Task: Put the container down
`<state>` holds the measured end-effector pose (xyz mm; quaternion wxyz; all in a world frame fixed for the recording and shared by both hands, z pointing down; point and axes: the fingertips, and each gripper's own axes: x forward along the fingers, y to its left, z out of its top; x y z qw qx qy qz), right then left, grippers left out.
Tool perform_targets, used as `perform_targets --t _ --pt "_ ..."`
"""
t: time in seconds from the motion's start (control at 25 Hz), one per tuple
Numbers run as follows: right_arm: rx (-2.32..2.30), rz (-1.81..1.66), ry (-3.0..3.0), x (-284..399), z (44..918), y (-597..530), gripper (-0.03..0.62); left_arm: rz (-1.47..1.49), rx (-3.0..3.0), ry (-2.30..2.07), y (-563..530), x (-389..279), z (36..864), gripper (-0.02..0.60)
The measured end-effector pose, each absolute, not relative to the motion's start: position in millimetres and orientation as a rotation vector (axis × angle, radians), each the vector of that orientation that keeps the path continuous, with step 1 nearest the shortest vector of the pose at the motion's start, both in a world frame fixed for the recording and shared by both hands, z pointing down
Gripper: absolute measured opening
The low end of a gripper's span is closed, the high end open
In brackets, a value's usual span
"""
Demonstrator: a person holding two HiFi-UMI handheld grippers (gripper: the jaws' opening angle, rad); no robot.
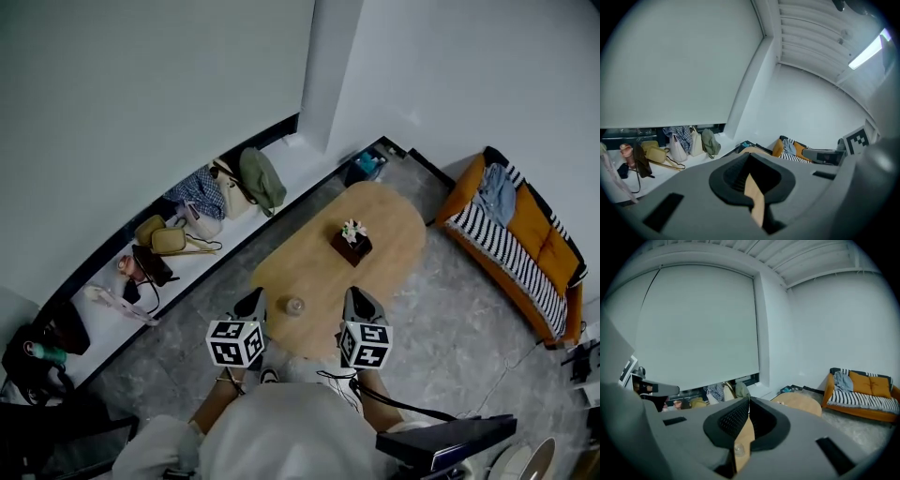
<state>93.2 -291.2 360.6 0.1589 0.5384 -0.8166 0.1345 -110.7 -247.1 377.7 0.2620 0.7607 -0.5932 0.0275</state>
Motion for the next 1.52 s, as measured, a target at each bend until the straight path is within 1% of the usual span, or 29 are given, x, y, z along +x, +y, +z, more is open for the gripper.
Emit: perform_targets --t 0.32,0.6,0.84,1.52 --pt "1.501 0.346 -2.339 147.4 330.1 -292.8 0.026 0.096 2.106 -1.697 -246.9 -56.1 337.0 0.008" --pt "1.48 0.352 -2.337 175.3 327.1 -286.5 0.026 0.108 2.072 -1.755 -236.3 -35.2 334.1 0.008" --pt "1.491 0.324 -2.335 184.9 324.0 -288.0 0.025 0.115 2.07 -1.779 -235.4 -30.7 329.1 0.008" --pt "1.474 0.354 -2.294 170.4 336.2 -285.8 0.023 0.146 2.079 -1.789 -236.4 -49.8 327.2 0.008"
